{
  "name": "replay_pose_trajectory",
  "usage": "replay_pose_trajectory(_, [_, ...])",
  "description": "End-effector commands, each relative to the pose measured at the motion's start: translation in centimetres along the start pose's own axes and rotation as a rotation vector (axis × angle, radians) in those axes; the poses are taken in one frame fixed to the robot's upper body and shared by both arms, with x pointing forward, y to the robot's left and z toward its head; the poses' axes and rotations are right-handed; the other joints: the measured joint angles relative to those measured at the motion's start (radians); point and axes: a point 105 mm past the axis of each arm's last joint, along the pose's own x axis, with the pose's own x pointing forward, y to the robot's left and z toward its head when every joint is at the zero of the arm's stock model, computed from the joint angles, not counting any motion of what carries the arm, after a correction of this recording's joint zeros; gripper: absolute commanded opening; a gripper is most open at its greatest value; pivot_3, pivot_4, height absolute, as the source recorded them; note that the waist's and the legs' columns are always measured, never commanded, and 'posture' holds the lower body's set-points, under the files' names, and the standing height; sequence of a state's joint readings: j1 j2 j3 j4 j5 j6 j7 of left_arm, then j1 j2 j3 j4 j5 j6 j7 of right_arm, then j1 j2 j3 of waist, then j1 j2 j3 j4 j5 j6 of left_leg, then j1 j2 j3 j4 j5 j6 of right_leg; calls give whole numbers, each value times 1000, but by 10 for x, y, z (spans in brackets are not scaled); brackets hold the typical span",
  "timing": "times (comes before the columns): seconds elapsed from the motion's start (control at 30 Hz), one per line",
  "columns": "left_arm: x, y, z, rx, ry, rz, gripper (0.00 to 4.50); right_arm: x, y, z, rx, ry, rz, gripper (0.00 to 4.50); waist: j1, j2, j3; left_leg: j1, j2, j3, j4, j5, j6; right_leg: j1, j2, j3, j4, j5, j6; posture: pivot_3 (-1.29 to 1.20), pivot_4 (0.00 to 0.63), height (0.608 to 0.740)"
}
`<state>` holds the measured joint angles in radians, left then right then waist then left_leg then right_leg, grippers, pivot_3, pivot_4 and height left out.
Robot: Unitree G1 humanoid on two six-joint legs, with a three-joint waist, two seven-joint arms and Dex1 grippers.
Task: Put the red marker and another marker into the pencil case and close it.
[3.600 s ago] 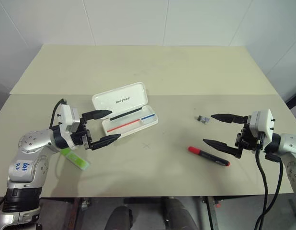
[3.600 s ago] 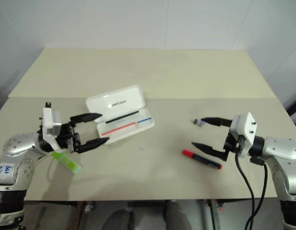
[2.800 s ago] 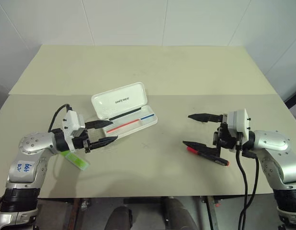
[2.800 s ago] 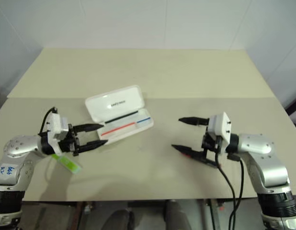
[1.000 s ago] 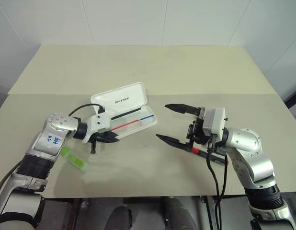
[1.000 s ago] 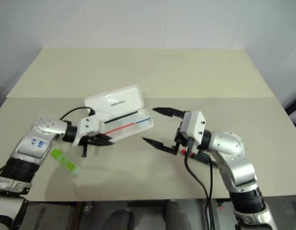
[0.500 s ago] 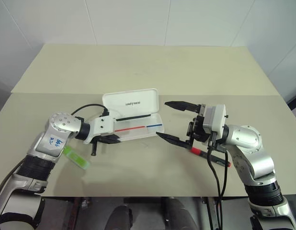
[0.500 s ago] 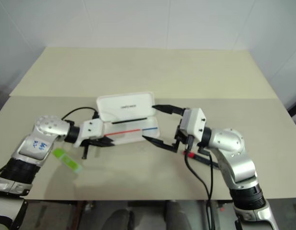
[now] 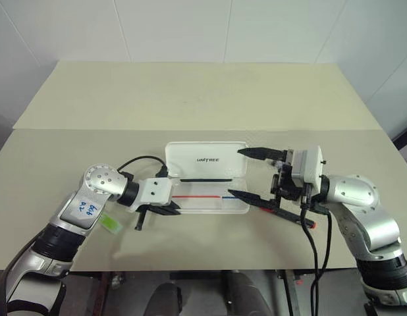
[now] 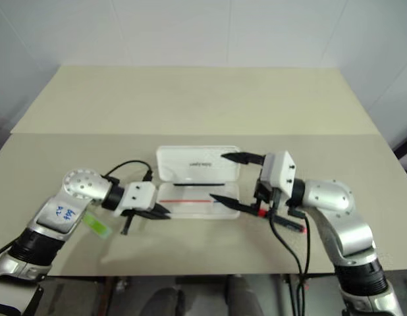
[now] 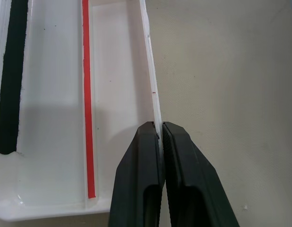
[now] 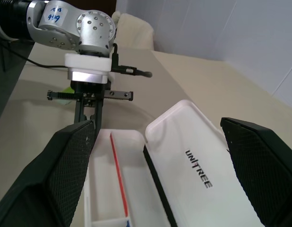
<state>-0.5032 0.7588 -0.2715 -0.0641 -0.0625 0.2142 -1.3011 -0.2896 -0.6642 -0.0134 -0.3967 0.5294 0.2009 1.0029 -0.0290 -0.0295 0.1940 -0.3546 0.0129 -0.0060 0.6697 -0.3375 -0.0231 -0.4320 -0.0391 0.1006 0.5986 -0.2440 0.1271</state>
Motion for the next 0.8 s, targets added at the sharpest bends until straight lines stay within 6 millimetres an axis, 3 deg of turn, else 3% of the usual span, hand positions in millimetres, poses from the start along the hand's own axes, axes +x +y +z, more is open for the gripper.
replay_pose_trajectory(0.03, [6, -5, 1, 8, 10, -27, 23, -11, 5, 11, -11, 1, 19, 4500, 0, 0, 0, 0, 0, 0, 0, 0, 0, 0, 0, 0, 0, 0, 0, 0, 150, 740])
replay_pose_trajectory(0.23, [6, -2, -2, -10, 29, -11, 23, -29, 6, 4, 33, 63, 28, 4500, 0, 0, 0, 1, 0, 0, 2, 0, 0, 1, 0, 0, -1, 0, 0, 0, 150, 740])
replay_pose_trajectory(0.33, [7, -1, -1, -24, 21, -2, 757, -29, 5, 5, 30, 61, 29, 4500, -1, 0, 0, 2, 0, 0, 5, 0, 0, 3, 0, 0, -2, 0, 0, 0, 150, 740])
replay_pose_trajectory(0.63, [6, -2, 9, -60, -49, 20, 3694, -17, 3, 5, 22, 35, 58, 4500, -2, 0, 0, 2, 0, 0, 11, 0, 0, 3, 2, 2, 3, 0, 0, 0, 150, 740])
replay_pose_trajectory(0.8, [0, -6, 16, -87, -101, 26, 3694, -14, 1, 4, 26, 27, 68, 4500, -2, 0, 0, 1, 1, 0, 11, -1, 1, 2, 2, 2, 3, 0, 0, 0, 150, 740])
